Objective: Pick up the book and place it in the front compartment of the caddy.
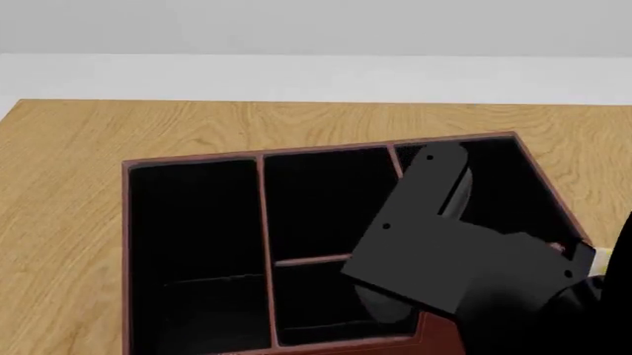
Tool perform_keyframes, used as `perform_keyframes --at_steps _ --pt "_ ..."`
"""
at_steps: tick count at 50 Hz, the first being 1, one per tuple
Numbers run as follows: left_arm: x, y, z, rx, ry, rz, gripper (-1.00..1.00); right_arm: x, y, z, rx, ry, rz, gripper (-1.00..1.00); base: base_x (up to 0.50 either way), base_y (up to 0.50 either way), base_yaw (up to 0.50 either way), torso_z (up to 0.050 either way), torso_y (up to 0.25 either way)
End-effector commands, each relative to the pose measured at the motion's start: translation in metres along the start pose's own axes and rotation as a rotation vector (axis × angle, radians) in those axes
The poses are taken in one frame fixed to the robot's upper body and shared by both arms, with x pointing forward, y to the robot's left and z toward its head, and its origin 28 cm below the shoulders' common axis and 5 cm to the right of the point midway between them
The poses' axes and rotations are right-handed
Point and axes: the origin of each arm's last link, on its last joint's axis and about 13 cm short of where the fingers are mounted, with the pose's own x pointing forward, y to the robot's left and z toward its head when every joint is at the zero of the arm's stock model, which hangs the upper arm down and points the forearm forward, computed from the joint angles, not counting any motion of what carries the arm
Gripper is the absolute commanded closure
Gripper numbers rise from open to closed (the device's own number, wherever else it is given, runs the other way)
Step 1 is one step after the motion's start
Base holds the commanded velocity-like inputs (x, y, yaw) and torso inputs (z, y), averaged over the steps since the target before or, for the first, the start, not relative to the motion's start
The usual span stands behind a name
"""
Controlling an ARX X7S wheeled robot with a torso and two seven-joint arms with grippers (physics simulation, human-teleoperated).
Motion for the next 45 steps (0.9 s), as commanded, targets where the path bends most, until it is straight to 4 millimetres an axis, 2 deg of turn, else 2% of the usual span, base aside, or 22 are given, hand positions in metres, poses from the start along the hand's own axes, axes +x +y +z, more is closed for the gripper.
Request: perform_keyframes --at_steps 1,10,21,28,45 --pt "-0.001 0.000 0.000 -0.002 0.004 -0.003 -1.00 0.020 0.005 -0.015 0.041 0.032 0.100 -1.00 0.00 0.00 0.00 0.000 0.000" --pt "-0.003 -0.001 0.000 -0.004 0.008 -0.008 -1.00 0.046 0.002 -0.016 0.063 0.067 0.140 -1.00 0.00 0.00 0.00 0.000 0.000" --pt "-0.005 -0.001 0.000 -0.006 0.011 -0.011 -1.00 0.063 -0.006 -0.023 0.057 0.139 0.109 -1.00 0.00 0.00 0.00 0.000 0.000" --pt "-0.004 -0.001 -0.002 -0.008 0.017 -0.012 -1.00 0.078 -0.014 -0.023 0.036 0.164 0.075 -1.00 0.00 0.00 0.00 0.000 0.000" --pt "-0.004 -0.002 -0.006 -0.012 0.021 -0.013 -1.00 0.100 -0.019 -0.022 0.011 0.187 0.084 -1.00 0.00 0.00 0.00 0.000 0.000"
